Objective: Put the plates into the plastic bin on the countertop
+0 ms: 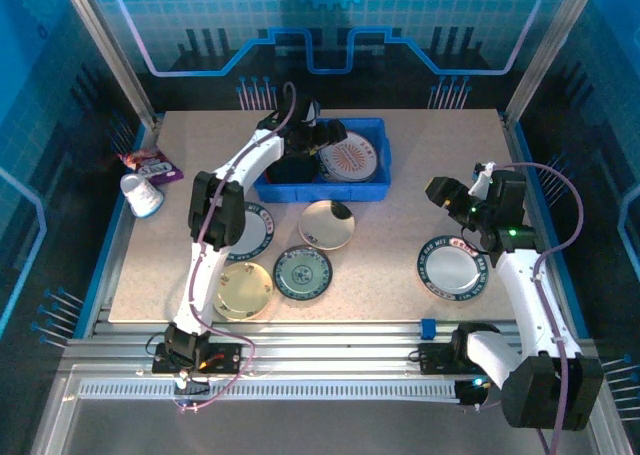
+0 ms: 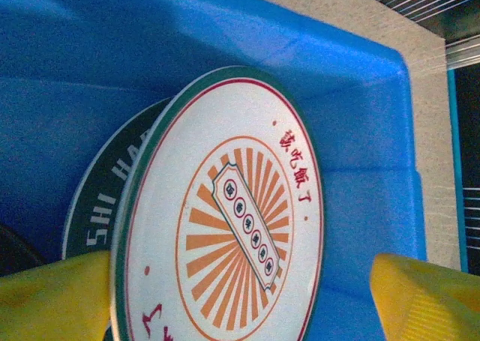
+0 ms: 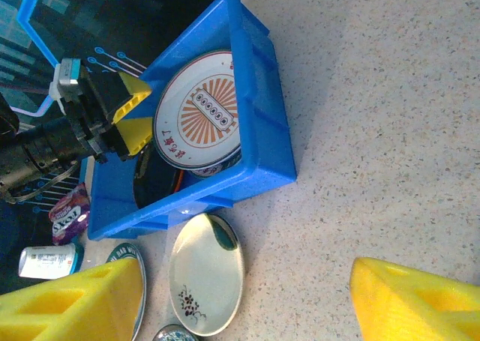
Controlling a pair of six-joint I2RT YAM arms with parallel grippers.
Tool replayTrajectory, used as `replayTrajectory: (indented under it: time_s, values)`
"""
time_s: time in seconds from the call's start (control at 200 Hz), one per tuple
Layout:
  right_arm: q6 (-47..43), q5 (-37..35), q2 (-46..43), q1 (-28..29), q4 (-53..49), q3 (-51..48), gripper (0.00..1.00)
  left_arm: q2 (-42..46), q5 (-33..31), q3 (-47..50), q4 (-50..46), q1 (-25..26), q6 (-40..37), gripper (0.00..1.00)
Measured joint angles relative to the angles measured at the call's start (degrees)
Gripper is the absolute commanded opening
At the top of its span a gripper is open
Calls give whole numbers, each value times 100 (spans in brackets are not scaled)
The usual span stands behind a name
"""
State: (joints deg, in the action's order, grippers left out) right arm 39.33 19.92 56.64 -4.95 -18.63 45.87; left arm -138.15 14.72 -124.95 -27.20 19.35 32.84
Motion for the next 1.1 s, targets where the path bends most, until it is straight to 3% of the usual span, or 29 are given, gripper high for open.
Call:
replayTrajectory:
  time_s: [0.295,0.495,0.65,0.946,1.101]
  values:
    - [-63,-59,-7,0,-42,0,74,-68,-258,-129,-470,0,-225,97]
    - [-85,-111,-44,0,-85,0,73,-35,-297,-120,-461,15,-328,96]
    - [-109,-146,-195,-17,-142,0,73,546,-297,520,-299,162,-490,94]
    - [-197,-125,-479,-105,-256,0,73,2747,-129,2492,402,1366,-769,92]
    - [-205,-125,-590,-247,-352,-4,72,3084,293,3510,1266,2079,-444,87]
